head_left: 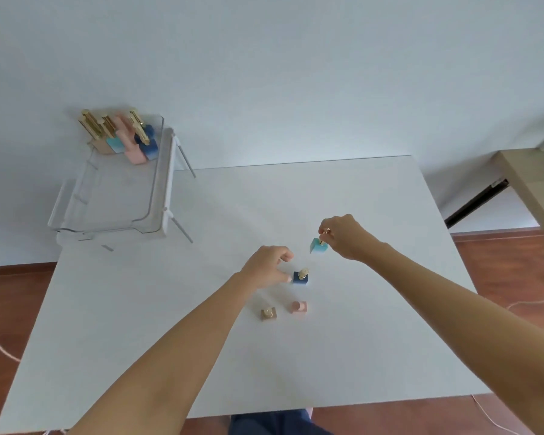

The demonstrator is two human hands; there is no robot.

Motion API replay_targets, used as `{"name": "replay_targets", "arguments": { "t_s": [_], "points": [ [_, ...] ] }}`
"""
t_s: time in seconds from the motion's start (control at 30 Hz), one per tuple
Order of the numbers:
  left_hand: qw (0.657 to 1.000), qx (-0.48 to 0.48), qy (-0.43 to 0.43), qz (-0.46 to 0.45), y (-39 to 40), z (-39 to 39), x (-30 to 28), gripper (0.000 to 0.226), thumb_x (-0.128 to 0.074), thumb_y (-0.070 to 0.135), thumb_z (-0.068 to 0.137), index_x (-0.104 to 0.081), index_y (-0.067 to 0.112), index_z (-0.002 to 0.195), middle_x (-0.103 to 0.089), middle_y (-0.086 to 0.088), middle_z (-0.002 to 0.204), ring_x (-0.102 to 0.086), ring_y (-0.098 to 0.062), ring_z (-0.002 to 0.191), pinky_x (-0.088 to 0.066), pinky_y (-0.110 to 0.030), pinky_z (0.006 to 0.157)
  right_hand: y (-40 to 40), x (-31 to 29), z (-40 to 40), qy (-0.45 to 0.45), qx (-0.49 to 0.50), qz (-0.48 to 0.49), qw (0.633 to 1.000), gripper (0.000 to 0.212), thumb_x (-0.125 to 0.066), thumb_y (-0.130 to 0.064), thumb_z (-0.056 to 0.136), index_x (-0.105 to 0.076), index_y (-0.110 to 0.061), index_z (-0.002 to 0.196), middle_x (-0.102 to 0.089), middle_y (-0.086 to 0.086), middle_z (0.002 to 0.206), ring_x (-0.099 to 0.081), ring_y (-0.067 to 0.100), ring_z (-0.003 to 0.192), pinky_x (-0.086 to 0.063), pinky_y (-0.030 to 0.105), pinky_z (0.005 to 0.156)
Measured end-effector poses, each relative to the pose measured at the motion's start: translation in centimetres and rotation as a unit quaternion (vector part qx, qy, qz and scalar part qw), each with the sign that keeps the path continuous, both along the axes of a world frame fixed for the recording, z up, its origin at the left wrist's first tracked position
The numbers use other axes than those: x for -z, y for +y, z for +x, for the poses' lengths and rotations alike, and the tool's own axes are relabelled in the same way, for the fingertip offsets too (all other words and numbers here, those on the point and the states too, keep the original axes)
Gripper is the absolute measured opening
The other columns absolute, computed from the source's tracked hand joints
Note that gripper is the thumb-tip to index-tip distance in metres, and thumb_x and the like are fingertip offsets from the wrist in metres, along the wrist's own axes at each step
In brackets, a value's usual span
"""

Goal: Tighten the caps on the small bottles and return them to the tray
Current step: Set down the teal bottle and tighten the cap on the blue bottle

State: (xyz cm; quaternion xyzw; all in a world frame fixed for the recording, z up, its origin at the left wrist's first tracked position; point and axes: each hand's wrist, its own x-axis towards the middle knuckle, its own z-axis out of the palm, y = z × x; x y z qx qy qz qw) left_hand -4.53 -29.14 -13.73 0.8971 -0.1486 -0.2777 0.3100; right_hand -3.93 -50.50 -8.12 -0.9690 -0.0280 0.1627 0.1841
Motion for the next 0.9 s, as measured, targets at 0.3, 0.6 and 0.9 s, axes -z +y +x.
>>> {"name": "replay_targets", "arguments": {
  "t_s": [0.3,0.6,0.9],
  "points": [
    [0.999,0.02,-0.039,0.027,-2.1,-1.2,2.8,0.027,-0.078,0.023,0.072,-0.071,0.019,0.098,-0.072,-0.001,0.098,-0.064,-0.023,0.094,-0.053,-0.034,0.081,1.1,3.0,-1.2,0.023,-0.02,-0.035,0.999,0.024,-0.045,-0.019,0.098,-0.061,-0.005,0.11,-0.063,0.021,0.097,-0.061,0.039,0.083,-0.051,0.04,0.068],
    [0.994,-0.057,-0.052,-0.076,0.6,-0.4,-0.5,0.015,-0.076,0.017,0.074,-0.065,0.011,0.081,-0.071,-0.007,0.083,-0.069,-0.024,0.084,-0.054,-0.035,0.081,1.1,0.7,-0.9,0.037,-0.037,-0.047,0.998,0.043,-0.059,-0.034,0.092,-0.05,-0.019,0.131,-0.061,0.008,0.112,-0.056,0.028,0.097,-0.045,0.034,0.079],
    [0.975,-0.068,-0.164,-0.137,4.0,3.6,-12.3,0.015,-0.076,0.014,0.073,-0.062,0.011,0.076,-0.07,-0.006,0.078,-0.068,-0.024,0.077,-0.055,-0.035,0.078,4.2,-13.4,1.1,-0.124,-0.094,0.148,0.977,0.052,-0.081,-0.026,0.075,-0.059,-0.032,0.121,-0.063,-0.002,0.105,-0.06,0.014,0.085,-0.041,0.011,0.069]
  ]
}}
